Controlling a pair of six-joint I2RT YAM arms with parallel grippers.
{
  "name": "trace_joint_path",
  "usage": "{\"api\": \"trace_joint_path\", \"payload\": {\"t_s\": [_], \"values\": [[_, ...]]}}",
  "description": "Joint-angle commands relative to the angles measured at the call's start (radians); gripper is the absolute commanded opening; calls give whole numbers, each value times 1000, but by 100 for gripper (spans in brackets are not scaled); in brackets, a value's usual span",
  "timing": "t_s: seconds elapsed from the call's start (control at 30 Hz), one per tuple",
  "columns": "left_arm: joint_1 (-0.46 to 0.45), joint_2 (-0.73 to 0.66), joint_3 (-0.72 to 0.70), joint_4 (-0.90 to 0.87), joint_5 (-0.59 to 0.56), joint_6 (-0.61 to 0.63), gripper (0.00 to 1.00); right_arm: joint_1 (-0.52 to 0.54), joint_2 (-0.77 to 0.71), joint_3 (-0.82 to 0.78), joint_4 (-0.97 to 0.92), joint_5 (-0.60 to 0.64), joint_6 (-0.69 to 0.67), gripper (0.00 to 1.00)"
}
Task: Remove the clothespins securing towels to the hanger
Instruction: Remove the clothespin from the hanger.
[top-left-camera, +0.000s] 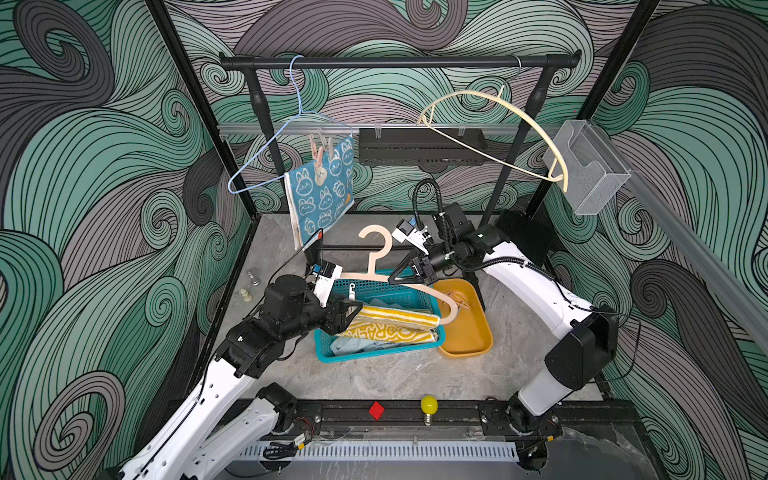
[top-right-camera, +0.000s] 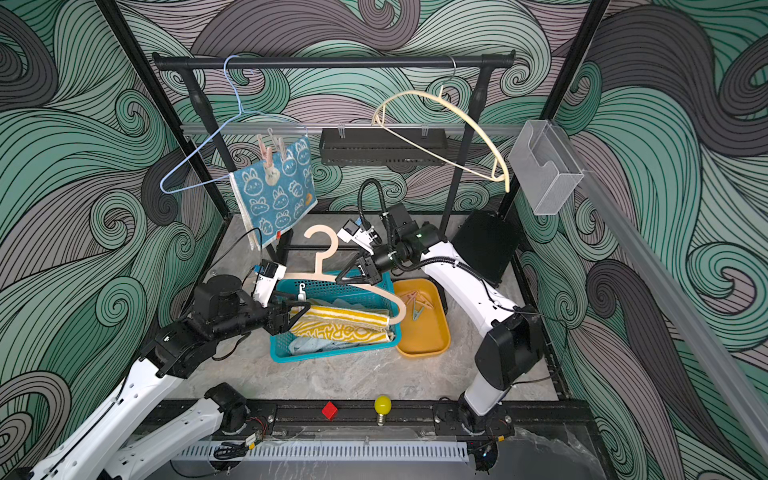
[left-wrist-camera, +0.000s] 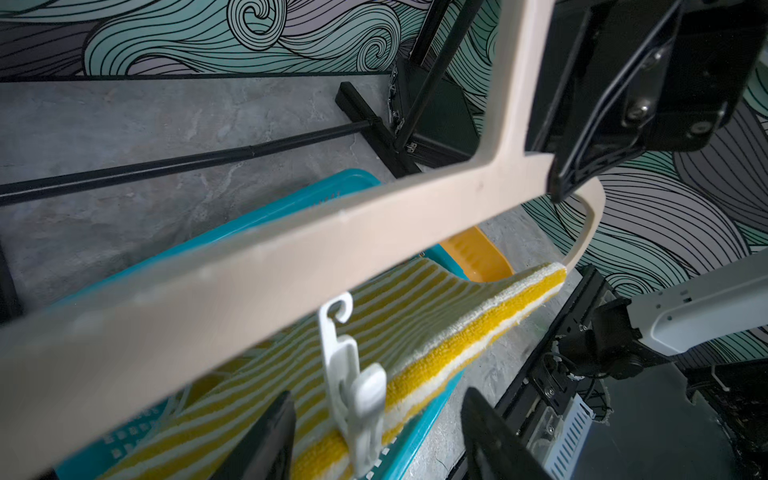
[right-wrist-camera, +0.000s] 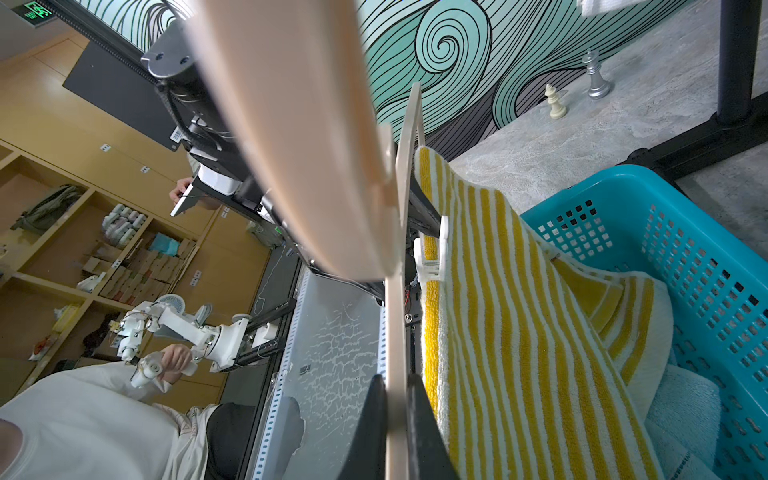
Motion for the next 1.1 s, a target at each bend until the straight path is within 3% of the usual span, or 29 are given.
{"api": "trace_joint_path", "payload": {"t_s": [0.0, 0.4, 0.67, 1.07], "values": [[34, 13, 20, 33, 83, 36, 62, 0, -5, 2, -8, -72, -47, 0], [66, 126, 89, 23, 244, 58, 57, 0, 1, 7, -13, -77, -46, 0], [69, 133, 81, 33, 265, 57, 40, 0, 5, 8, -13, -77, -43, 0], [74, 121, 75, 40, 284, 42, 33, 0, 9, 12, -16, -75, -43, 0]]}}
